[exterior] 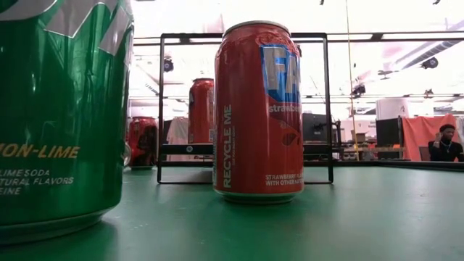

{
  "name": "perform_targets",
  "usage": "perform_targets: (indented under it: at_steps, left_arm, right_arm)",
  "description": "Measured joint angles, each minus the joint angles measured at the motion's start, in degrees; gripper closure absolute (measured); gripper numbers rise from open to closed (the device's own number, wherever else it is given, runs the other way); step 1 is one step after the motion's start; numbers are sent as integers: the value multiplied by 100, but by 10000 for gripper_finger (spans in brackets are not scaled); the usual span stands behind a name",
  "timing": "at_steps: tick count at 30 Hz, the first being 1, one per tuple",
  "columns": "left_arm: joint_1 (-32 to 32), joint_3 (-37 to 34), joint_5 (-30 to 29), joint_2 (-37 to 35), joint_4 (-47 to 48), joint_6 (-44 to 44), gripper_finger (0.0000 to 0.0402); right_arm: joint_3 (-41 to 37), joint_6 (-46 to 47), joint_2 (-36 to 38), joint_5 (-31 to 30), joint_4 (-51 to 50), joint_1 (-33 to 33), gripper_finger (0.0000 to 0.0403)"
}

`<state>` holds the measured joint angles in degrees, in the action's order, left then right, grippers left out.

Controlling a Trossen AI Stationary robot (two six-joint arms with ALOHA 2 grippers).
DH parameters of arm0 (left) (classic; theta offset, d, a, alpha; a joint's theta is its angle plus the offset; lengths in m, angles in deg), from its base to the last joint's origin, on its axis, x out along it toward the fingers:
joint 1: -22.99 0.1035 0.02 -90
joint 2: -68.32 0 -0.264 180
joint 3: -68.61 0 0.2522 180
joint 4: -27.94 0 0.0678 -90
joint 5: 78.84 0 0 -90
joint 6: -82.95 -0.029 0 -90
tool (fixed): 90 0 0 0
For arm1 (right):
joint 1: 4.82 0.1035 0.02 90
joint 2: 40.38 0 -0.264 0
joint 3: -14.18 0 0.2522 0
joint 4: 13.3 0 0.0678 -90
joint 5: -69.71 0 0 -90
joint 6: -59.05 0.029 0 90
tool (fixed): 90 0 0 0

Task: Place canned beverage on shelf
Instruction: Put the green soda can on the shelf and aligned with the other green soda can

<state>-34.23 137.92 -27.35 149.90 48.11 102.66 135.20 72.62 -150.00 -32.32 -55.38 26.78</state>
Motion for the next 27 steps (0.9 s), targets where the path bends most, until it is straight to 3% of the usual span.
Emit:
perform_targets:
  at_steps: [10, 15, 20, 27]
  left_arm:
    - [-38, -2, 9, 764, -134, 638, 402]
    - [-65, -4, 13, 939, -338, 743, 402]
    - [-89, -7, 14, 1001, -399, 850, 402]
    - [-86, -7, 9, 1000, -405, 933, 402]
  right_arm:
    - [0, -70, -362, -297, 177, -11, 387]
    - [0, -142, -420, -347, 386, -25, 356]
    - [2, -173, -484, -453, 383, -25, 282]
    - [7, -20, -602, -448, 399, -38, 134]
